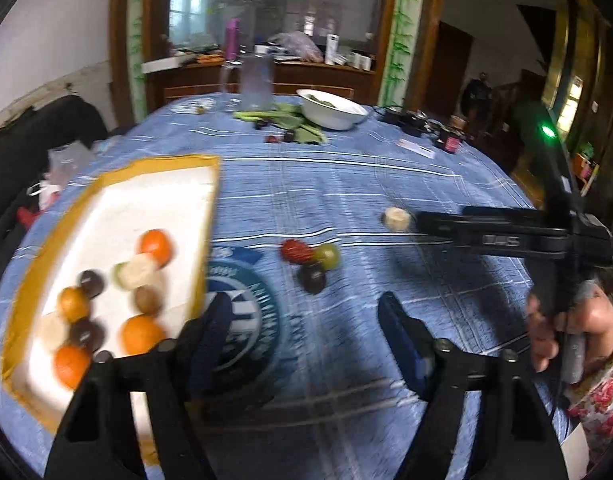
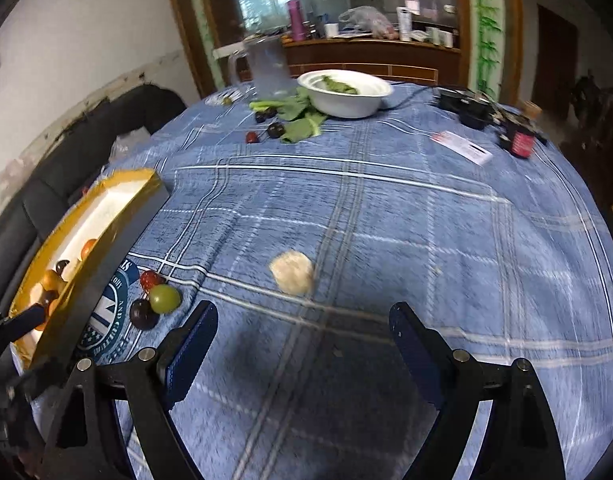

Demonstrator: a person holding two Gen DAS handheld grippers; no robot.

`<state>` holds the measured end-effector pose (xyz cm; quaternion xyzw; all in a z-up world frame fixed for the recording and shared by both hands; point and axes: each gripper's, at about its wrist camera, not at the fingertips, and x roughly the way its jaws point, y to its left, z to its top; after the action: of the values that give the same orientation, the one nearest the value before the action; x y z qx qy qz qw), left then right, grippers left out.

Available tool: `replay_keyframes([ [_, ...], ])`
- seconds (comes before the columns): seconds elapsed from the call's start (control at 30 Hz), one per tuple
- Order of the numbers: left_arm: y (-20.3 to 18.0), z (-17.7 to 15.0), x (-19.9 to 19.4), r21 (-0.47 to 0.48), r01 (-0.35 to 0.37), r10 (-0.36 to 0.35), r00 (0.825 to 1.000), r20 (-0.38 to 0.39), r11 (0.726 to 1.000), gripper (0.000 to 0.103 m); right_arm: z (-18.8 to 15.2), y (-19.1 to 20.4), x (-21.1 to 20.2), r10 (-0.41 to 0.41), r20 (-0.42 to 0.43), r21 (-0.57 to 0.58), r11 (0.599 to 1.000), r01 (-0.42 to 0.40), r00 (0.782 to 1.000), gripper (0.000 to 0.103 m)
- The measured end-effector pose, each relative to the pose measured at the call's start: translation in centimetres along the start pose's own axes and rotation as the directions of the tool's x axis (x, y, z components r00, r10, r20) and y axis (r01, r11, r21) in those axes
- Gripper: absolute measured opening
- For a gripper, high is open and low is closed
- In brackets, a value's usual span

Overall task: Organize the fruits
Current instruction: 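Grasp a dark plum with the left tool while the right tool grasps a beige cork piece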

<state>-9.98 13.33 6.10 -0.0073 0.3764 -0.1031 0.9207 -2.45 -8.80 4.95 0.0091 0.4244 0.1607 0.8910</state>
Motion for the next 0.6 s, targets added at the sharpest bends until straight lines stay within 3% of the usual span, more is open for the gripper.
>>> replay_keyframes([
  [0.13, -0.7, 1.1, 2.9, 0.018, -0.006, 0.007, 0.999, -0.038, 1.000, 0.048, 1.4, 0.8, 2.6, 0.005, -0.026, -0.021, 1.000, -0.005, 1.000, 0.082],
  [0.27, -0.6, 1.4, 4.8, 0.014, -0.001, 0.002, 0.998, -0.067, 1.000, 0.045, 1.9, 1.0, 4.2, -0.022, -0.038, -0.045, 0.999, 0.020, 0.999, 0.071],
  [0.43, 0.0, 1.5, 6.8, -0.012, 0.048, -0.049, 0.991, -0.123, 0.999, 0.031, 1.8, 0.6, 5.0, -0.028, -0.048, -0.058, 0.998, 0.025, 0.998, 0.070],
  [0.6, 0.7, 2.1, 7.7, -0.033, 0.054, -0.058, 0.988, -0.145, 0.998, 0.031, 1.6, 0.5, 5.9, -0.029, -0.071, -0.072, 0.997, 0.024, 0.997, 0.070],
])
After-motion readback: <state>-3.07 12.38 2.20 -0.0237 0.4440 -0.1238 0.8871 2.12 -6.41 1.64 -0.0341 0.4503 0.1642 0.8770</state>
